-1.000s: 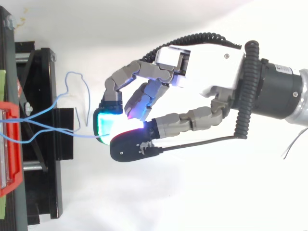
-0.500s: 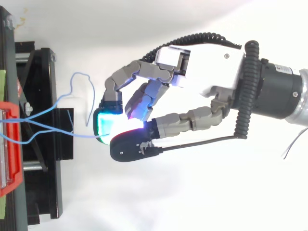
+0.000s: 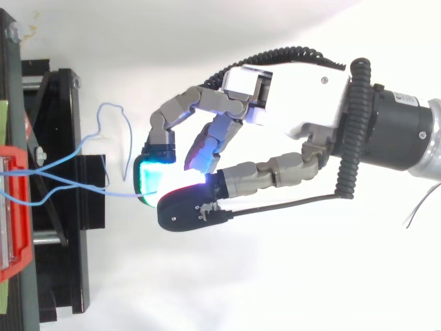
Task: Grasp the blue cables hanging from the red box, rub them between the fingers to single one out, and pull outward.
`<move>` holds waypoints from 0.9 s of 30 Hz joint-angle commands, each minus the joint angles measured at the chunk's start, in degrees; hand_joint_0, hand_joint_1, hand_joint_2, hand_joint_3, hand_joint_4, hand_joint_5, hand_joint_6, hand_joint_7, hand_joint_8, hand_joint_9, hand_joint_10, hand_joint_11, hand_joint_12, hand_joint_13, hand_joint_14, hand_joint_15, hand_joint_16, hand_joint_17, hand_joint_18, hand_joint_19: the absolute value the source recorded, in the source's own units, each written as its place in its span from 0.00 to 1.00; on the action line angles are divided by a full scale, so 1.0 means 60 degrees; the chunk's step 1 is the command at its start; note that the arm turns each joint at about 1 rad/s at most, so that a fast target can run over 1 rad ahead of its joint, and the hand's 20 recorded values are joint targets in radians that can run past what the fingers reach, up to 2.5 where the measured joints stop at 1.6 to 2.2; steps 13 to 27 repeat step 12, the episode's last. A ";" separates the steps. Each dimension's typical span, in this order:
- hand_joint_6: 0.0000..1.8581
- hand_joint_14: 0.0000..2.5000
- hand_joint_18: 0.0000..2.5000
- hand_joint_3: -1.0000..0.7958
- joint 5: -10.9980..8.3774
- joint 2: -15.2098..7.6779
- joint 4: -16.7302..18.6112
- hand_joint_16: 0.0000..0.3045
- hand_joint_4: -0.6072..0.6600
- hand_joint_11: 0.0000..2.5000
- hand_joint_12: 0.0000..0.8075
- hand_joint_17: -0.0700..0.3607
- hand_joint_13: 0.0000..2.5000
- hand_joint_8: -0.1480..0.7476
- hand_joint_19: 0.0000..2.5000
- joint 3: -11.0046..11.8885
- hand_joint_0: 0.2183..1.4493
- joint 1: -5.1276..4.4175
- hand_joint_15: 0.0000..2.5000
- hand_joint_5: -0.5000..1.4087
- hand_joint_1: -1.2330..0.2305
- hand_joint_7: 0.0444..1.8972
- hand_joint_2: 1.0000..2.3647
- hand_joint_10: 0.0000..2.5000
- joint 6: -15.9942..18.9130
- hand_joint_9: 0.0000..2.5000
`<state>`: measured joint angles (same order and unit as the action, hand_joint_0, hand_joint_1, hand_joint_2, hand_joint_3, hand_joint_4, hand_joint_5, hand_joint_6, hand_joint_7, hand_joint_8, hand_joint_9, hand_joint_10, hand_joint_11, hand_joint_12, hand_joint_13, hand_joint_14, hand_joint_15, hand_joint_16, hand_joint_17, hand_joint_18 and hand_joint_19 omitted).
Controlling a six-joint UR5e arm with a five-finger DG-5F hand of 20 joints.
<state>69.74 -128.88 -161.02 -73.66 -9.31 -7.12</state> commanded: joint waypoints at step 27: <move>0.49 0.01 0.35 0.61 -0.0006 0.0005 0.0000 0.18 0.48 0.23 0.46 0.46 0.42 0.54 0.21 0.0001 0.31 0.0000 0.25 0.22 0.29 0.59 0.01 0.01 0.0000 0.51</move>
